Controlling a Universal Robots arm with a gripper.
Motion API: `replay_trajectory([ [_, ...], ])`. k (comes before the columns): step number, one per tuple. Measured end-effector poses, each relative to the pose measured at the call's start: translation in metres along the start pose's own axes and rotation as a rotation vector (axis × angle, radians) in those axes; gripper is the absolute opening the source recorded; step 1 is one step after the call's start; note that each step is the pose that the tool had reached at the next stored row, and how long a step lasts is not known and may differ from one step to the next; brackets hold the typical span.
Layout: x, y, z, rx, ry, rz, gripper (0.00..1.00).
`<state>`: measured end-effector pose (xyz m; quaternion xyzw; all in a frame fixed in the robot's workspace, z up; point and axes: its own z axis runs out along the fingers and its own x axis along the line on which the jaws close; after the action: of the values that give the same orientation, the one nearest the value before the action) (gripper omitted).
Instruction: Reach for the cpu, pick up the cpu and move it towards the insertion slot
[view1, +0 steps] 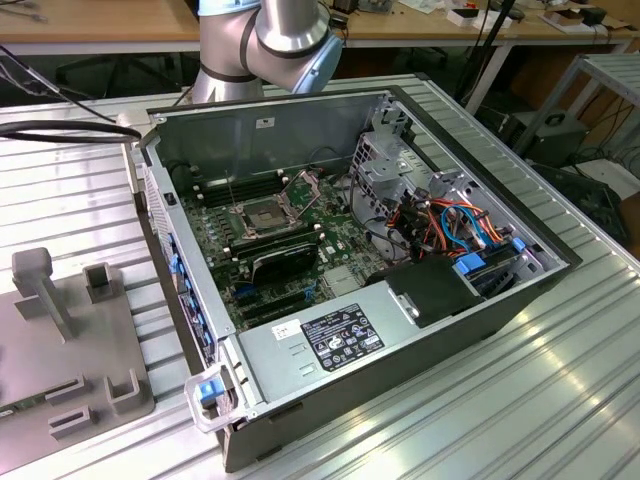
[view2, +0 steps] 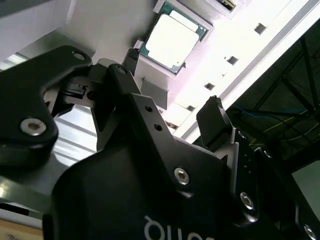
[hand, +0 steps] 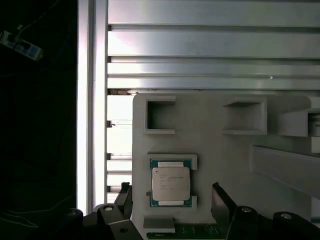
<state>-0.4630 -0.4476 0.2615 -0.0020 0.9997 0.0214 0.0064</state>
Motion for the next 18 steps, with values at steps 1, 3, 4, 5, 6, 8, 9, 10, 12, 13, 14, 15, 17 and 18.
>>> replay_trajectory([
  [1,0.0,0.0,0.0002,0.0001,0.0001,0.0,0.74],
  [3,0.0,0.0,0.0003,0.0001,0.0001,0.0,0.74],
  [4,0.0,0.0,0.0005,0.0,-0.0001,0.0,0.74],
  [5,0.0,0.0,0.0006,0.0,-0.0002,0.0,0.74],
  [6,0.0,0.0,0.0006,0.0,-0.0001,0.0,0.74],
  [8,0.0,0.0,0.0006,0.0,-0.0001,0.0,0.74],
  [9,0.0,0.0,0.0006,0.0,-0.0002,0.0,0.74],
  [10,0.0,0.0,0.0007,0.0,-0.0002,0.0,0.74],
  [12,0.0,0.0,0.0006,0.0,-0.0001,0.0,0.74],
  [13,0.0,0.0,0.0007,0.0,-0.0002,0.0,0.74],
  [14,0.0,0.0,0.0007,0.0,-0.0002,0.0,0.74],
  [15,0.0,0.0,0.0008,0.0,-0.0002,0.0,0.74],
  [17,0.0,-0.0001,0.0026,0.0012,-0.0005,-0.001,0.74],
  [18,0.0,-0.0003,0.004,0.0043,0.0001,-0.004,0.74],
])
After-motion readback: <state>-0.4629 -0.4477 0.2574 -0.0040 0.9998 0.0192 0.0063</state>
